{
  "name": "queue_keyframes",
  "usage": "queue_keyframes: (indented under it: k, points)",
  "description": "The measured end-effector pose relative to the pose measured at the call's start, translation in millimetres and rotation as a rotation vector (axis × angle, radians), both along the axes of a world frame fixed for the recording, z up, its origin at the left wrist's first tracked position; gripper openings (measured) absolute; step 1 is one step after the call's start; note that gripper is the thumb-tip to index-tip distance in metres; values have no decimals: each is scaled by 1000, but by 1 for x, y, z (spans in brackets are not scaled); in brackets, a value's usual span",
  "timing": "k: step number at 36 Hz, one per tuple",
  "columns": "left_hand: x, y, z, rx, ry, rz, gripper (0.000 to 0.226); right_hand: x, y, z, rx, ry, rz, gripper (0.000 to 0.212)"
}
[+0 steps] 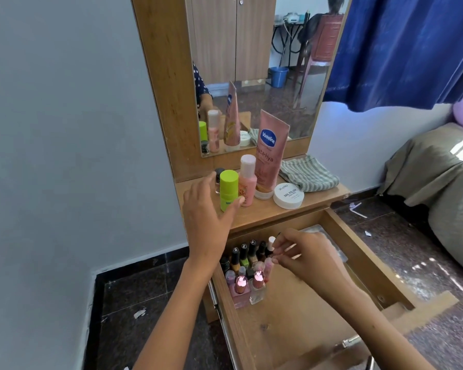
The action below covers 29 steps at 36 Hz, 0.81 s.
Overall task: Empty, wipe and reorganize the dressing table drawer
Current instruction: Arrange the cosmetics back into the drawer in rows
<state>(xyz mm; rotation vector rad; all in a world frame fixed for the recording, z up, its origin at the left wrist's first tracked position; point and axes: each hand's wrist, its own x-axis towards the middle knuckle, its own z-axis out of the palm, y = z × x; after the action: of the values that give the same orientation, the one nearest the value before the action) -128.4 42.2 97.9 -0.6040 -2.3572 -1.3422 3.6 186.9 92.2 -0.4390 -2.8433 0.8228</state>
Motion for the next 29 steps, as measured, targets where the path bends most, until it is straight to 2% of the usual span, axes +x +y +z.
queue_keyframes:
  k: [5,12,16,23,29]
  points:
    - [-8,16,23,-107,133,-20,68,-2,0,0,-17,7,-26,17]
    - [-25,27,32,-213,151,-50,72,-4,-3,-2,-22,74,-30,22]
    - [-29,29,35,-198,171,-78,66,-5,-2,-3,-40,132,-45,23]
    - [-26,37,43,-100,155,-63,36,-4,4,-3,-105,261,-85,9]
    - [-3,28,45,-70,186,-73,36,3,13,10,-196,403,-91,12]
